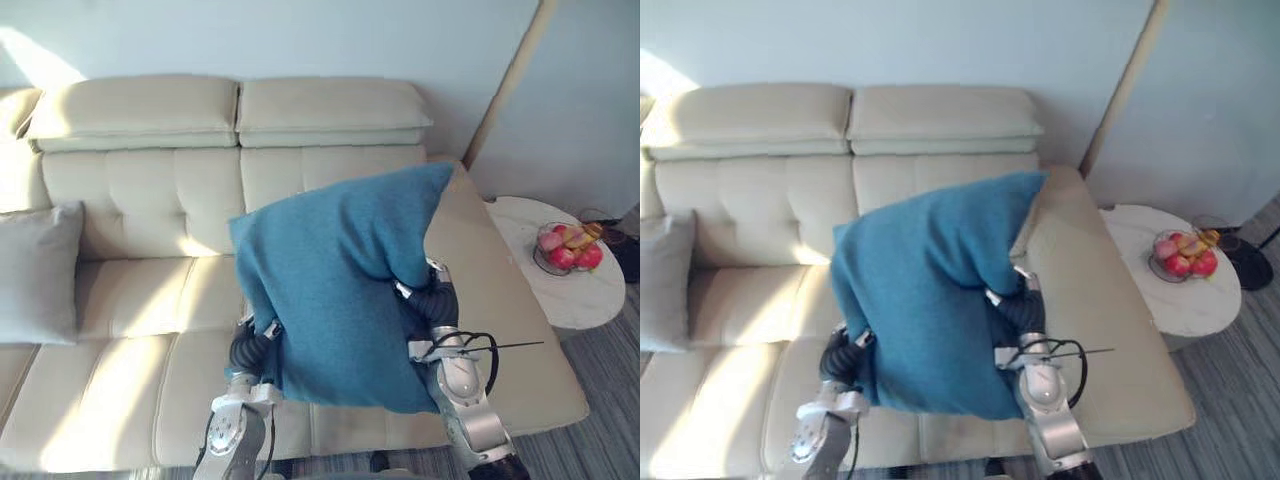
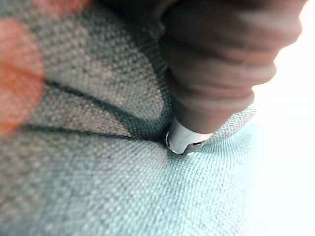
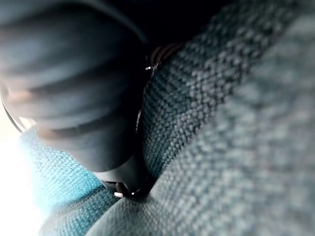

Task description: Pick up cushions and gather them together orderly.

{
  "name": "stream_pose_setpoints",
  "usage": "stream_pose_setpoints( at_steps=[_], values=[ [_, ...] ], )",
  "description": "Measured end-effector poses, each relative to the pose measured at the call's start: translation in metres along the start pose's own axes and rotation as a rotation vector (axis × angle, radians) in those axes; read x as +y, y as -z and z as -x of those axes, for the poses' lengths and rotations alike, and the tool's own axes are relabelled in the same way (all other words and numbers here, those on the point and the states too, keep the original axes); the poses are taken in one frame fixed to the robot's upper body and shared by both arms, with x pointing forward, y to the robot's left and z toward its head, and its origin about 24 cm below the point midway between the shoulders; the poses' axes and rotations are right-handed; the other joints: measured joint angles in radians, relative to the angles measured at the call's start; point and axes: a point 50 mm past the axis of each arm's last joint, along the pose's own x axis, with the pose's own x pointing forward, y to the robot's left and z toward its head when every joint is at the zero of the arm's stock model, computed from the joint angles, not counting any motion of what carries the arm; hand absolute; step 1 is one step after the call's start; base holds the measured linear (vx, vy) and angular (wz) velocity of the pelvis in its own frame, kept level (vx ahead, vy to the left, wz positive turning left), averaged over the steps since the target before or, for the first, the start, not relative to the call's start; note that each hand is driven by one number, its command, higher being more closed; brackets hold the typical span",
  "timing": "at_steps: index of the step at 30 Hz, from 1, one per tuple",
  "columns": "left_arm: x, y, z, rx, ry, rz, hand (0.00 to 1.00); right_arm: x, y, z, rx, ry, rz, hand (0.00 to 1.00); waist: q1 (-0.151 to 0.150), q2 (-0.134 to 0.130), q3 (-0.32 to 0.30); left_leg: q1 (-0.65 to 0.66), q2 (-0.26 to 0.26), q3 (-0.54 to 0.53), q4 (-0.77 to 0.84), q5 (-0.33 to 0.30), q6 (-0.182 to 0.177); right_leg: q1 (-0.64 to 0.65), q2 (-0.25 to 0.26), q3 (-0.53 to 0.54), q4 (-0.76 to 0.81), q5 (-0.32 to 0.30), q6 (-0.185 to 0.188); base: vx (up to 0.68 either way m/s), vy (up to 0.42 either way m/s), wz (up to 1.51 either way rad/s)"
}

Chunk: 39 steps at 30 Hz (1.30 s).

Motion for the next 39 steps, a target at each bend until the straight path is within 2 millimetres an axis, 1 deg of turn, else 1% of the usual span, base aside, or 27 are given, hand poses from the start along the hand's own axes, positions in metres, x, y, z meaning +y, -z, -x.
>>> stream_pose_setpoints(
  at_steps=[2, 4, 5, 6, 7, 8, 9, 10, 11, 12, 13, 14, 15, 16, 17, 18, 19, 20, 21, 22, 24, 26, 28, 31, 33, 36, 39],
  values=[
    [-0.008, -0.017, -0.019, -0.089, 0.016, -0.023, 1.0, 0.002, -0.003, -0.019, -0.024, 0.011, 0.019, 1.0, 0.013, 0.008, 0.038, -0.067, 0.008, -0.012, 0.003, 0.024, -0.003, -0.048, 0.008, -0.024, -0.006, 0.027, 0.002, -0.18, -0.011, 0.29],
    [-0.017, -0.038, -0.039, -0.187, 0.027, -0.029, 1.0, 0.008, -0.015, -0.041, -0.084, 0.013, 0.042, 1.0, 0.022, 0.02, 0.103, -0.119, 0.019, -0.023, 0.004, 0.042, -0.007, -0.094, 0.02, -0.029, -0.006, 0.053, 0.003, -0.25, -0.004, 0.12],
    [-0.024, -0.056, -0.053, -0.264, 0.03, -0.033, 1.0, 0.012, -0.028, -0.058, -0.136, 0.016, 0.059, 1.0, 0.029, 0.027, 0.132, -0.181, 0.028, -0.029, 0.012, 0.06, -0.011, -0.152, 0.027, -0.036, -0.003, 0.073, 0.009, -0.26, -0.008, 0.04],
    [-0.027, -0.062, -0.058, -0.29, 0.029, -0.034, 1.0, 0.013, -0.032, -0.064, -0.152, 0.02, 0.061, 1.0, 0.035, 0.029, 0.139, -0.205, 0.032, -0.029, 0.016, 0.064, -0.012, -0.174, 0.031, -0.038, 0.001, 0.077, 0.007, -0.22, -0.012, 0.01],
    [-0.038, -0.078, -0.073, -0.353, 0.044, -0.024, 1.0, 0.011, -0.047, -0.078, -0.197, 0.049, 0.061, 1.0, 0.056, 0.034, 0.167, -0.248, 0.04, -0.021, 0.019, 0.068, -0.016, -0.223, 0.035, -0.042, 0.014, 0.084, 0.008, -0.14, -0.01, 0.01],
    [-0.045, -0.088, -0.08, -0.388, 0.057, -0.02, 1.0, 0.01, -0.055, -0.085, -0.223, 0.067, 0.064, 1.0, 0.065, 0.038, 0.177, -0.274, 0.044, -0.016, 0.02, 0.072, -0.021, -0.255, 0.037, -0.044, 0.033, 0.085, 0.008, -0.16, -0.016, 0.03],
    [-0.056, -0.105, -0.092, -0.45, 0.064, -0.016, 1.0, 0.007, -0.071, -0.1, -0.27, 0.099, 0.084, 1.0, 0.074, 0.042, 0.179, -0.322, 0.05, -0.007, 0.021, 0.076, -0.026, -0.322, 0.038, -0.046, 0.074, 0.082, 0.008, -0.12, -0.013, 0.03],
    [-0.059, -0.111, -0.095, -0.47, 0.066, -0.012, 1.0, 0.007, -0.077, -0.104, -0.288, 0.108, 0.091, 1.0, 0.076, 0.042, 0.179, -0.336, 0.051, -0.004, 0.021, 0.078, -0.03, -0.341, 0.038, -0.046, 0.086, 0.08, 0.007, -0.13, -0.015, -0.01],
    [-0.07, -0.132, -0.105, -0.543, 0.076, -0.015, 1.0, 0.007, -0.099, -0.121, -0.352, 0.129, 0.11, 1.0, 0.078, 0.046, 0.183, -0.378, 0.055, -0.003, 0.02, 0.091, -0.045, -0.398, 0.038, -0.044, 0.118, 0.075, 0.007, -0.13, -0.022, -0.05],
    [-0.084, -0.157, -0.118, -0.623, 0.094, -0.026, 1.0, 0.008, -0.127, -0.14, -0.426, 0.158, 0.131, 1.0, 0.083, 0.056, 0.206, -0.402, 0.06, -0.004, 0.018, 0.118, -0.048, -0.435, 0.042, -0.044, 0.141, 0.075, 0.008, -0.13, -0.027, -0.06],
    [-0.089, -0.166, -0.122, -0.65, 0.097, -0.031, 1.0, 0.008, -0.136, -0.146, -0.45, 0.169, 0.142, 1.0, 0.084, 0.059, 0.216, -0.409, 0.061, -0.004, 0.017, 0.124, -0.048, -0.445, 0.043, -0.043, 0.147, 0.075, 0.008, -0.11, -0.03, -0.08],
    [-0.102, -0.193, -0.131, -0.725, 0.107, -0.039, 1.0, 0.007, -0.166, -0.161, -0.517, 0.196, 0.156, 1.0, 0.085, 0.068, 0.246, -0.428, 0.063, -0.006, 0.013, 0.14, -0.049, -0.474, 0.046, -0.041, 0.161, 0.075, 0.008, -0.09, -0.036, -0.06],
    [-0.118, -0.227, -0.138, -0.816, 0.122, -0.04, 1.0, 0.009, -0.203, -0.173, -0.599, 0.23, 0.168, 1.0, 0.085, 0.083, 0.277, -0.455, 0.065, -0.011, 0.0, 0.169, -0.052, -0.51, 0.049, -0.043, 0.171, 0.078, 0.008, -0.08, -0.036, -0.03],
    [-0.123, -0.237, -0.139, -0.842, 0.125, -0.038, 1.0, 0.009, -0.215, -0.176, -0.625, 0.237, 0.174, 1.0, 0.085, 0.088, 0.286, -0.466, 0.065, -0.015, 0.0, 0.177, -0.051, -0.521, 0.05, -0.045, 0.175, 0.08, 0.007, -0.07, -0.045, 0.02],
    [-0.137, -0.269, -0.143, -0.908, 0.119, -0.021, 1.0, 0.009, -0.247, -0.184, -0.681, 0.271, 0.184, 1.0, 0.081, 0.097, 0.315, -0.497, 0.063, -0.031, 0.0, 0.213, -0.03, -0.555, 0.049, -0.048, 0.188, 0.084, 0.007, -0.03, -0.038, 0.04],
    [-0.149, -0.293, -0.145, -0.953, 0.116, -0.021, 1.0, 0.01, -0.27, -0.188, -0.71, 0.303, 0.161, 1.0, 0.078, 0.1, 0.34, -0.518, 0.062, -0.032, 0.0, 0.22, -0.03, -0.579, 0.049, -0.049, 0.196, 0.084, 0.007, -0.02, -0.04, 0.03],
    [-0.152, -0.301, -0.145, -0.967, 0.115, -0.023, 1.0, 0.011, -0.278, -0.189, -0.718, 0.313, 0.155, 1.0, 0.076, 0.101, 0.35, -0.523, 0.062, -0.033, 0.001, 0.222, -0.029, -0.585, 0.048, -0.05, 0.197, 0.084, 0.007, 0.0, -0.034, 0.04],
    [-0.16, -0.319, -0.146, -0.988, 0.102, -0.023, 1.0, 0.01, -0.293, -0.192, -0.729, 0.34, 0.157, 1.0, 0.073, 0.106, 0.363, -0.546, 0.06, -0.041, 0.001, 0.226, -0.029, -0.605, 0.047, -0.055, 0.197, 0.085, 0.008, 0.02, -0.058, 0.03],
    [-0.165, -0.331, -0.148, -0.996, 0.087, -0.018, 1.0, 0.011, -0.303, -0.196, -0.721, 0.362, 0.159, 0.0, 0.073, 0.11, 0.367, -0.57, 0.059, -0.046, 0.0, 0.227, -0.03, -0.626, 0.046, -0.057, 0.196, 0.085, 0.009, 0.03, -0.059, 0.04],
    [-0.167, -0.335, -0.148, -0.998, 0.083, -0.019, 0.0, 0.011, -0.306, -0.197, -0.717, 0.369, 0.16, 0.0, 0.072, 0.113, 0.37, -0.577, 0.058, -0.048, 0.0, 0.228, -0.03, -0.631, 0.046, -0.058, 0.194, 0.085, 0.009, 0.05, -0.076, 0.04],
    [-0.174, -0.35, -0.147, -1.011, 0.072, -0.01, 0.0, 0.01, -0.323, -0.2, -0.711, 0.399, 0.164, 0.0, 0.07, 0.113, 0.389, -0.607, 0.055, -0.067, 0.0, 0.239, -0.044, -0.655, 0.042, -0.064, 0.191, 0.086, 0.01, 0.04, -0.062, 0.08],
    [-0.182, -0.367, -0.145, -1.023, 0.057, -0.006, 0.0, 0.003, -0.349, -0.2, -0.721, 0.439, 0.172, 0.0, 0.069, 0.118, 0.42, -0.651, 0.053, -0.088, 0.001, 0.247, -0.054, -0.69, 0.038, -0.079, 0.19, 0.086, 0.01, 0.03, -0.076, 0.1],
    [-0.185, -0.373, -0.148, -1.006, 0.039, -0.008, 0.0, -0.004, -0.362, -0.199, -0.715, 0.467, 0.178, 0.0, 0.07, 0.115, 0.435, -0.696, 0.049, -0.092, 0.001, 0.254, -0.064, -0.733, 0.034, -0.083, 0.193, 0.086, 0.01, 0.03, -0.076, 0.08],
    [-0.19, -0.363, -0.155, -0.944, 0.062, 0.007, 0.0, -0.015, -0.363, -0.201, -0.683, 0.486, 0.173, 0.0, 0.07, 0.114, 0.451, -0.732, 0.037, -0.098, 0.001, 0.275, -0.093, -0.763, 0.021, -0.089, 0.195, 0.085, 0.01, 0.02, -0.057, 0.11],
    [-0.198, -0.349, -0.16, -0.867, 0.103, 0.063, 0.0, -0.023, -0.362, -0.202, -0.65, 0.483, 0.149, 0.0, 0.069, 0.114, 0.475, -0.762, 0.036, -0.101, 0.001, 0.275, -0.093, -0.792, 0.019, -0.098, 0.204, 0.081, 0.012, 0.01, -0.057, 0.05],
    [-0.209, -0.337, -0.159, -0.855, 0.171, 0.091, 0.0, -0.031, -0.36, -0.202, -0.642, 0.482, 0.129, 0.0, 0.069, 0.113, 0.493, -0.768, 0.035, -0.11, 0.001, 0.275, -0.093, -0.806, 0.016, -0.104, 0.236, 0.065, 0.013, -0.01, -0.068, 0.09],
    [-0.202, -0.323, -0.163, -0.829, 0.194, 0.109, 0.0, -0.038, -0.348, -0.201, -0.65, 0.469, 0.152, 0.0, 0.067, 0.113, 0.493, -0.753, 0.034, -0.111, 0.001, 0.275, -0.093, -0.806, 0.014, -0.107, 0.278, 0.038, 0.009, -0.02, -0.082, 0.12]
  ],
)
